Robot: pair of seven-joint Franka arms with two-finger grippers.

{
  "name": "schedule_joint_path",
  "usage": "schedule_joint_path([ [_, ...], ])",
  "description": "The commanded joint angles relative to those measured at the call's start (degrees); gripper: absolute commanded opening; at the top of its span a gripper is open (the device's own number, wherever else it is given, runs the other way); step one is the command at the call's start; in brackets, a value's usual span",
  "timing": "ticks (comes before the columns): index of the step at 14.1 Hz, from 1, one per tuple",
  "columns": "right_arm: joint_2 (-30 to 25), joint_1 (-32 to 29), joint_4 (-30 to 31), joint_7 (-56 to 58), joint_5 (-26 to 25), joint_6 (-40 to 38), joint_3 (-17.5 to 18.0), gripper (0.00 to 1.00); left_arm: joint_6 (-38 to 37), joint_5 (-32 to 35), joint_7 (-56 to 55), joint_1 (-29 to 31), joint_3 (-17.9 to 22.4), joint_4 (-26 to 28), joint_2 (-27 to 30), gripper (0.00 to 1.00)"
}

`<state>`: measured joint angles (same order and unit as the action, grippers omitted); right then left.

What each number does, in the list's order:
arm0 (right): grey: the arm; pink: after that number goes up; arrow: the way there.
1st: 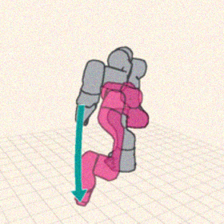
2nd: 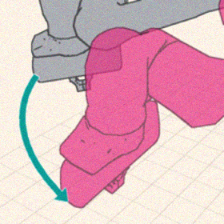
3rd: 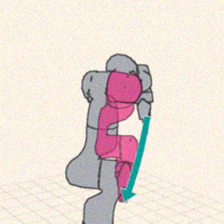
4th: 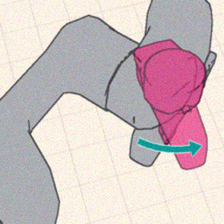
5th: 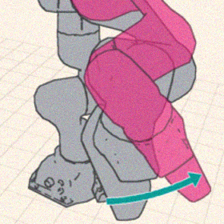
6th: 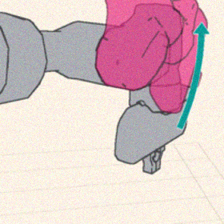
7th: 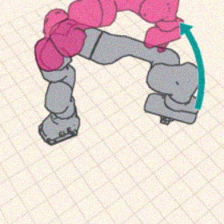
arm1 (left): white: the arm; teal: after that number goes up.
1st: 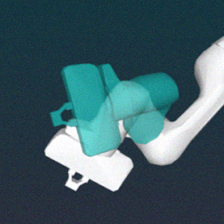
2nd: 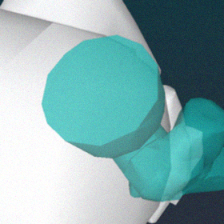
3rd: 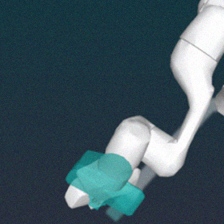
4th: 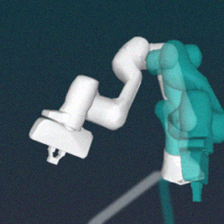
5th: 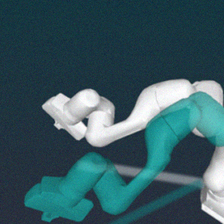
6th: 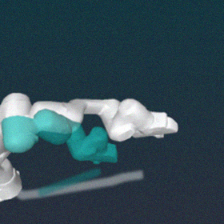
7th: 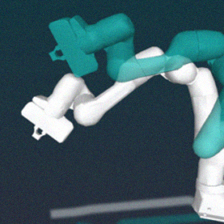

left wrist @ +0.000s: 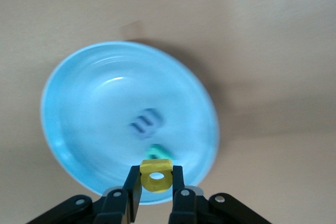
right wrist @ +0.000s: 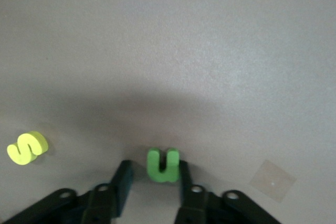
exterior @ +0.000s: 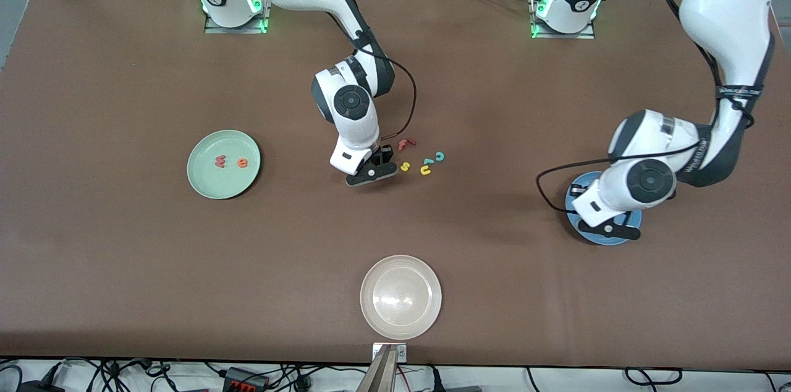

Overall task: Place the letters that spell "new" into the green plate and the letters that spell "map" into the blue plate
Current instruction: 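Drop the d on the blue plate while the right gripper grasps the u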

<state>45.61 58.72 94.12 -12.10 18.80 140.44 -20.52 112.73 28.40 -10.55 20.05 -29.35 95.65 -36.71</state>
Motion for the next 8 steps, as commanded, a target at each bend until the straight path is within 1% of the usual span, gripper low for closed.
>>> schedule_joint_path([
  [1,1.86,-0.89,-1.05,2.25,-0.34,0.97,0.05,0.2,2.13,2.45,4.39,3.58,-0.89,0.15,-1.78,0.04],
  [2,1.77,-0.98,-1.05,2.35,-0.34,0.97,-0.13,0.16,2.49,2.54,5.53,4.38,-0.89,0.15,-2.57,0.07],
  [3,1.51,-1.07,-1.05,2.43,-0.26,0.89,-0.39,0.14,3.45,2.54,5.72,4.91,-0.89,0.15,-2.83,0.14],
  [4,1.16,-1.24,-1.13,2.35,-0.17,0.8,-0.57,0.1,3.81,2.45,5.72,5.35,-0.89,0.06,-2.92,0.34],
  [5,1.15,-1.5,-1.05,2.08,0.18,0.63,-0.57,0.08,3.9,2.45,5.72,5.53,-0.89,0.06,-2.92,0.89],
  [6,-0.24,-2.12,-0.52,1.73,0.18,0.01,-0.57,0.05,3.72,2.45,5.81,5.61,-1.06,0.06,-2.66,1.0],
  [7,-1.99,-3.08,0.0,1.64,0.18,-2.08,-0.92,0.05,3.29,2.45,5.81,5.53,-1.5,-0.03,-2.31,1.0],
  [8,-3.93,-4.31,0.27,1.56,0.18,-6.36,-2.14,0.05,3.19,2.45,5.81,5.44,-1.77,-0.11,-1.96,1.0],
])
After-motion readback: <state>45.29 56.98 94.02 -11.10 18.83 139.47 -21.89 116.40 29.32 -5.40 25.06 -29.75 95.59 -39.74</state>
